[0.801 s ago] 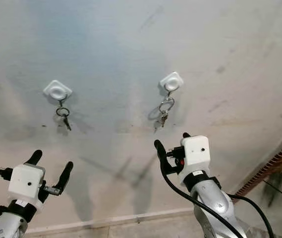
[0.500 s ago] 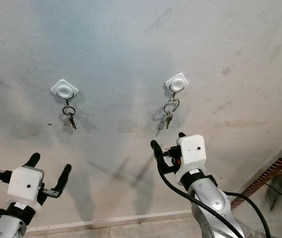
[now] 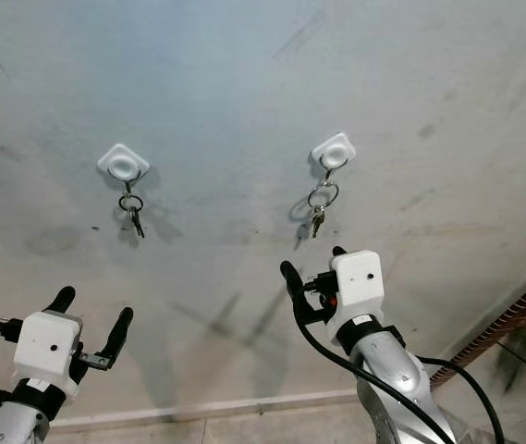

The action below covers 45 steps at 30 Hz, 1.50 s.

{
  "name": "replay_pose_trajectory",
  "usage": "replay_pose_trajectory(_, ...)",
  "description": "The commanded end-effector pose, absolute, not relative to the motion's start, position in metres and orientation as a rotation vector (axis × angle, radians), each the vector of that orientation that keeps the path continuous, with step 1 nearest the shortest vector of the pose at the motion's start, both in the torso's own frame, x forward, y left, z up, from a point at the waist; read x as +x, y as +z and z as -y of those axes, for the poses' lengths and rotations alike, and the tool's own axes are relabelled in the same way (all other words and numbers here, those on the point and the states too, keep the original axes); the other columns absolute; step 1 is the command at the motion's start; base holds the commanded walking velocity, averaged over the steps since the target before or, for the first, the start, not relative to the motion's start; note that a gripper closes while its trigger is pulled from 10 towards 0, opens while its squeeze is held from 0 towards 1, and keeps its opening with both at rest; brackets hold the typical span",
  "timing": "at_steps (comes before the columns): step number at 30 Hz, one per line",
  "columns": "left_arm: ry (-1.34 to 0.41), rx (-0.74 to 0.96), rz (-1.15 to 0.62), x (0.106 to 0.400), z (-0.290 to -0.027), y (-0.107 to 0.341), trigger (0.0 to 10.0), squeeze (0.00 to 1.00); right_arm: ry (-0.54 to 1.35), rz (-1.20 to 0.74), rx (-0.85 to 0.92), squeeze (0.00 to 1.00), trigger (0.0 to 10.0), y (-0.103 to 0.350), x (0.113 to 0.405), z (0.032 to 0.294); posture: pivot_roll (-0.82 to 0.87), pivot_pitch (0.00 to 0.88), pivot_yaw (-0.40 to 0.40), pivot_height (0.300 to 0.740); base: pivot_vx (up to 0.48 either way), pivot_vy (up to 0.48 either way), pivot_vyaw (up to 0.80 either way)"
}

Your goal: Hang keys on a hook

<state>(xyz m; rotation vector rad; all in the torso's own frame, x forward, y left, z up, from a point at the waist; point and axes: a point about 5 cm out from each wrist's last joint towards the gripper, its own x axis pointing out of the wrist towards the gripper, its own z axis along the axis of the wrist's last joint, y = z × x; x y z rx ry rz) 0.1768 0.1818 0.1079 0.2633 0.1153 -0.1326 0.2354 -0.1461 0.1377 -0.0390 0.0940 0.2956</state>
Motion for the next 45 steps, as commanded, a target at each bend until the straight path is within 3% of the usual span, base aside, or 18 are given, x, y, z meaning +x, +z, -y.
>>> replay_pose_trajectory(1,-0.140,0.271,-0.124,0.1767,-0.1821,0.1076,10.0,0.00,0.302,-0.104,-0.033,0.00,10.0,0.1360,0.2366,0.1450,0.12,0.000,-0.002,0.740,-0.292,-0.247,0.00)
replay_pose_trajectory(25,-0.148,0.267,-0.128,0.1774,-0.1809,0.1060,10.0,0.00,0.314,-0.111,-0.030,0.00,10.0,0.1334,0.2381,0.1439,0.12,0.000,-0.001,0.740,-0.305,-0.261,0.00)
replay_pose_trajectory(33,-0.145,0.228,-0.132,0.1790,-0.1830,0.1053,10.0,0.00,0.322,-0.120,-0.028,0.00,10.0,0.1307,0.2391,0.1432,0.12,0.000,-0.004,0.740,0.000,0.000,0.00)
replay_pose_trajectory(45,-0.140,0.216,-0.145,0.1791,-0.1849,0.1047,10.0,0.00,0.326,-0.125,-0.024,0.00,10.0,0.1297,0.2385,0.1425,0.12,0.000,0.001,0.740,0.000,0.443,0.00)
